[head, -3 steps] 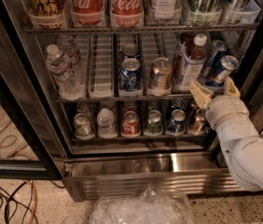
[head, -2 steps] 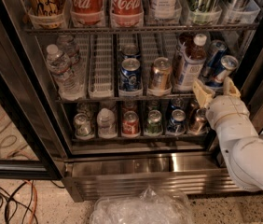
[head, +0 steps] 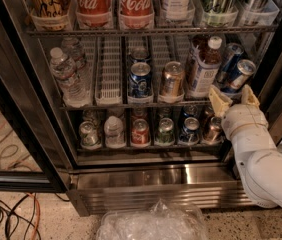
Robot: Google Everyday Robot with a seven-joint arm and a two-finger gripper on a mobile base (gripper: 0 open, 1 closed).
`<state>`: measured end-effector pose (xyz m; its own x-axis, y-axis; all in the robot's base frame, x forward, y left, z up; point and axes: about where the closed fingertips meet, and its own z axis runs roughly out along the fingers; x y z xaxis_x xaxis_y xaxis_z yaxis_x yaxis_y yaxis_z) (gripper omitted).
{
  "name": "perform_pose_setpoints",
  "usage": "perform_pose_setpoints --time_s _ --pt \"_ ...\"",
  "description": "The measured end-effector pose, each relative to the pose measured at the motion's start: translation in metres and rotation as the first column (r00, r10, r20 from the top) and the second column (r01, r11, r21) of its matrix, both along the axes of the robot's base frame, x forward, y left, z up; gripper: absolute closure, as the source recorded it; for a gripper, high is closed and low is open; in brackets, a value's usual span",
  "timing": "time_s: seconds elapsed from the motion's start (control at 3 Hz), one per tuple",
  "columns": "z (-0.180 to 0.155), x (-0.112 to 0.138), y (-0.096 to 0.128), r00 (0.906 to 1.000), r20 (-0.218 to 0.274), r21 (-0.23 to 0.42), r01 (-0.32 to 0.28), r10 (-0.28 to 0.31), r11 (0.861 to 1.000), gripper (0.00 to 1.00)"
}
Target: Pick redbull can from middle shelf of fridge
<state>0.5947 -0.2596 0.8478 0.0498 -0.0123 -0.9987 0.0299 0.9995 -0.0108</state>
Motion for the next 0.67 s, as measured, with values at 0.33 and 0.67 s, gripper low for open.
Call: perform_pose_setpoints --time_s 0.33,0.67 --pt "-0.0015 -0.0028 -0.0035 0.9997 0.001 -0.001 0.025 -0.025 1.000 0.34" --pt "-0.0019 -0.0015 -0.0049 0.9990 0.004 -0.015 0.045 -0.045 0.999 0.35"
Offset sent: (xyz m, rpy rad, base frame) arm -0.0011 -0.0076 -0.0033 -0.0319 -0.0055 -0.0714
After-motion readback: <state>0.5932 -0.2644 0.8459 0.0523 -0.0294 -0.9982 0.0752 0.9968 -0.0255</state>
